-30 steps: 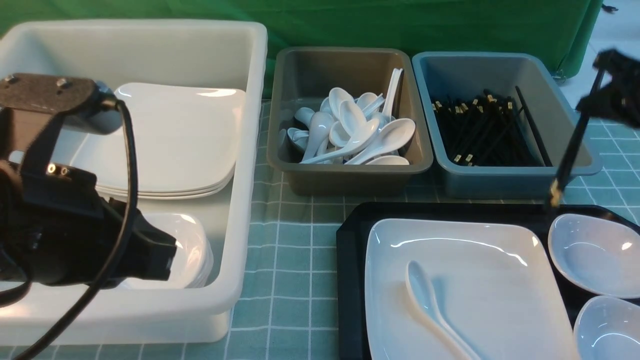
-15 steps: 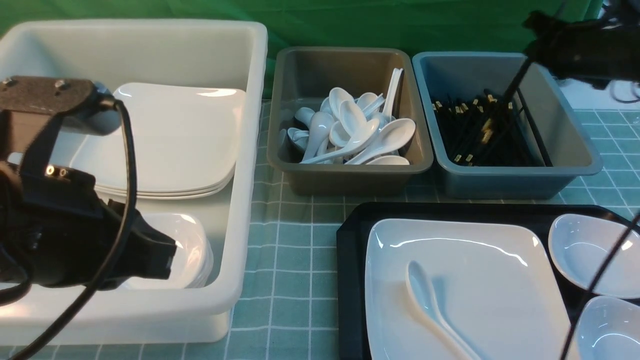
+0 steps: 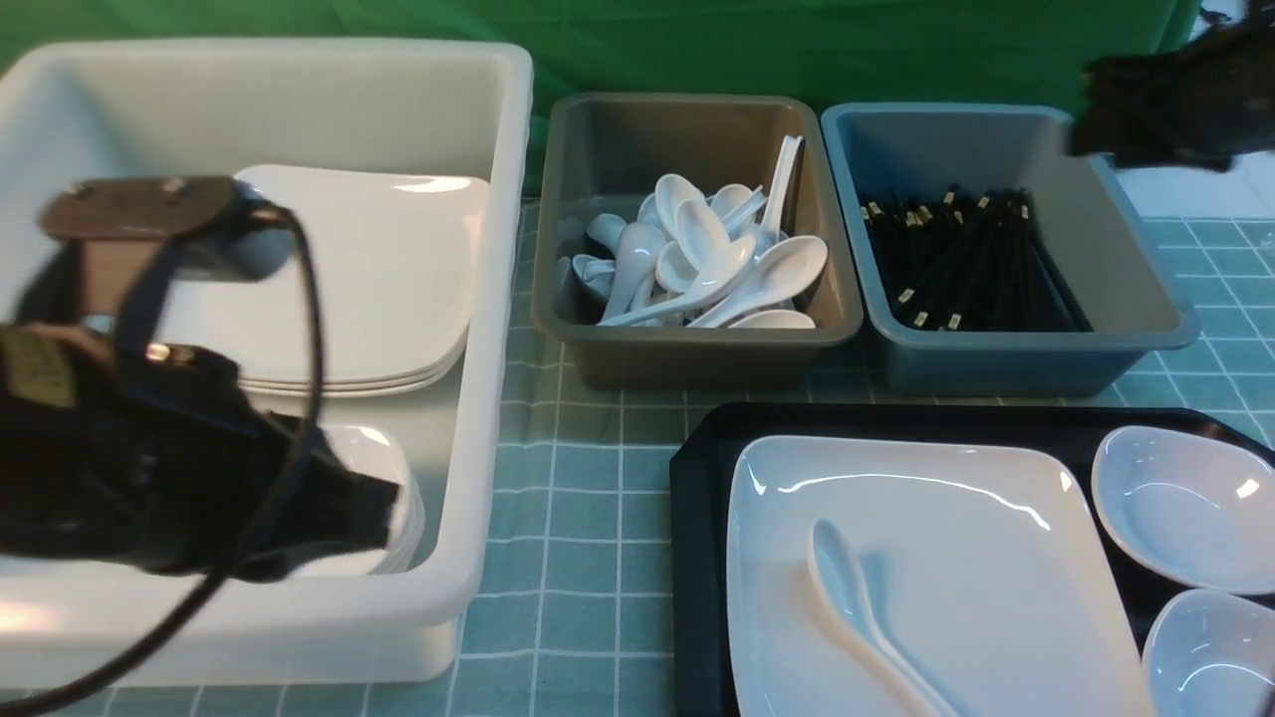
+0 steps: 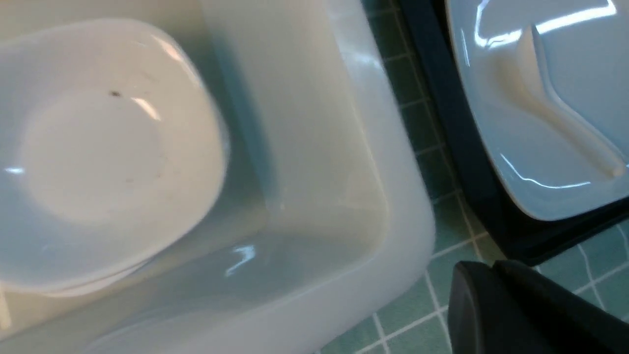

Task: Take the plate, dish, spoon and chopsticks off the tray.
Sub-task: Use the left arm to grab a soup spoon from the plate

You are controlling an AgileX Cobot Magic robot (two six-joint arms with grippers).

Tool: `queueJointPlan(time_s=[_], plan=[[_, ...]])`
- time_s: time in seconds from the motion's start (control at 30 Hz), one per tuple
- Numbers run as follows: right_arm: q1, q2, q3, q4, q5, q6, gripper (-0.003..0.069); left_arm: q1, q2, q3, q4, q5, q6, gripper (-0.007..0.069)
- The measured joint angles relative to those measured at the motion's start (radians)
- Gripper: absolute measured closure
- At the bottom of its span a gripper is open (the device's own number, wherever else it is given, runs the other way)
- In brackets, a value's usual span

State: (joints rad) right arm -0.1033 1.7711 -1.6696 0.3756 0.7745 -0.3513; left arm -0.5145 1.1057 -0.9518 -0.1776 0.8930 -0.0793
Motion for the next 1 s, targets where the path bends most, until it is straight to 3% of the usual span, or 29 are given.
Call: queueJointPlan(time_s=[0.07,0.2,0.5,0.63,0.67,0.73,0.93,1.0], plan=[[-0.040,-0.102,0.029,-0.076,0.115,-0.005,0.0608,-0.083,0.078,-0.002,-0.021,-0.052,0.002,0.0620],[-0.109,-0.295,0.160,-0.132,0.189,0.002,0.0631,-0.259,0.285,-0.083,-0.004,-0.092,-0.115,0.0624],[-0.130,-0.563,0.431,-0.139,0.157,0.044,0.0636,-0.400,0.634,-0.381,0.003,-0.092,-0.284,0.0592],[-0.130,-0.621,0.524,-0.135,0.143,0.048,0.0636,-0.438,0.792,-0.538,0.004,-0.038,-0.378,0.0503],[-0.130,-0.630,0.548,-0.131,0.142,0.048,0.0636,-0.452,0.860,-0.601,0.006,-0.020,-0.387,0.0449],[-0.130,-0.633,0.558,-0.131,0.143,0.048,0.0636,-0.460,0.899,-0.630,0.006,-0.014,-0.396,0.0403],[-0.130,-0.635,0.570,-0.130,0.145,0.048,0.0627,-0.472,1.029,-0.733,0.019,0.051,-0.481,0.0165],[-0.130,-0.635,0.570,-0.128,0.145,0.048,0.0627,-0.472,1.040,-0.737,0.029,0.051,-0.502,0.0134]])
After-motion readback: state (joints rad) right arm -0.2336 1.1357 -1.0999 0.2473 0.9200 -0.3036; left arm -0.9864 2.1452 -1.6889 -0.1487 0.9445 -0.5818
